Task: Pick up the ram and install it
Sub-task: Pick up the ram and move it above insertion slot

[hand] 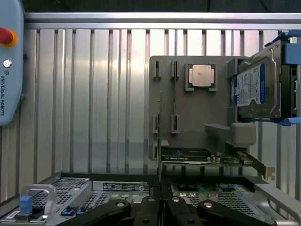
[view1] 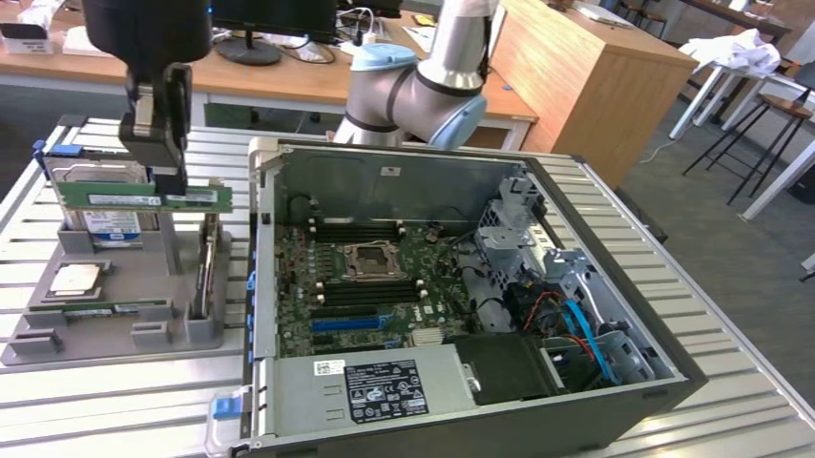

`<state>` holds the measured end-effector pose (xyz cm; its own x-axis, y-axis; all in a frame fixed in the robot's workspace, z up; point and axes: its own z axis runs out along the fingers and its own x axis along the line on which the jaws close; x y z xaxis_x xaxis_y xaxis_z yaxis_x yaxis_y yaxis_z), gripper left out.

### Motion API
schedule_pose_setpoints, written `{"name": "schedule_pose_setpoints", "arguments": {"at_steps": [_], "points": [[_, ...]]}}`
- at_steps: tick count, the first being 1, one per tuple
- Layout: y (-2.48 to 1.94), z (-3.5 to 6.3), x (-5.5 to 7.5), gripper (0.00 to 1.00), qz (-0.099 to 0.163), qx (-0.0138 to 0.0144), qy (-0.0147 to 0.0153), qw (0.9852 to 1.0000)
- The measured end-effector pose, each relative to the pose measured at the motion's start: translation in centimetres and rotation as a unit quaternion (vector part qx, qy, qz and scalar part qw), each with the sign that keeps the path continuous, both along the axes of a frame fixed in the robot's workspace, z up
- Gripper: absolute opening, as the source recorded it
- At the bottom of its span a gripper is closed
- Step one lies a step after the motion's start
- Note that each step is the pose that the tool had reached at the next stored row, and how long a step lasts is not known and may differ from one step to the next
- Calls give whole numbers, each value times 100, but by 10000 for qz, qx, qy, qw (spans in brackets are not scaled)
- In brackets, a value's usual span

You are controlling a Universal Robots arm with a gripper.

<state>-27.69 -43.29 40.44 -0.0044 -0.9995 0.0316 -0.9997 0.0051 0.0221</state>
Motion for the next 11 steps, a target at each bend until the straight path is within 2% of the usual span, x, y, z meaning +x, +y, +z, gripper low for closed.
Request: {"name": "schedule_pose_setpoints", "arguments": {"at_steps": [11], "points": [[0, -1, 348, 11, 0, 0, 0, 10000]]}}
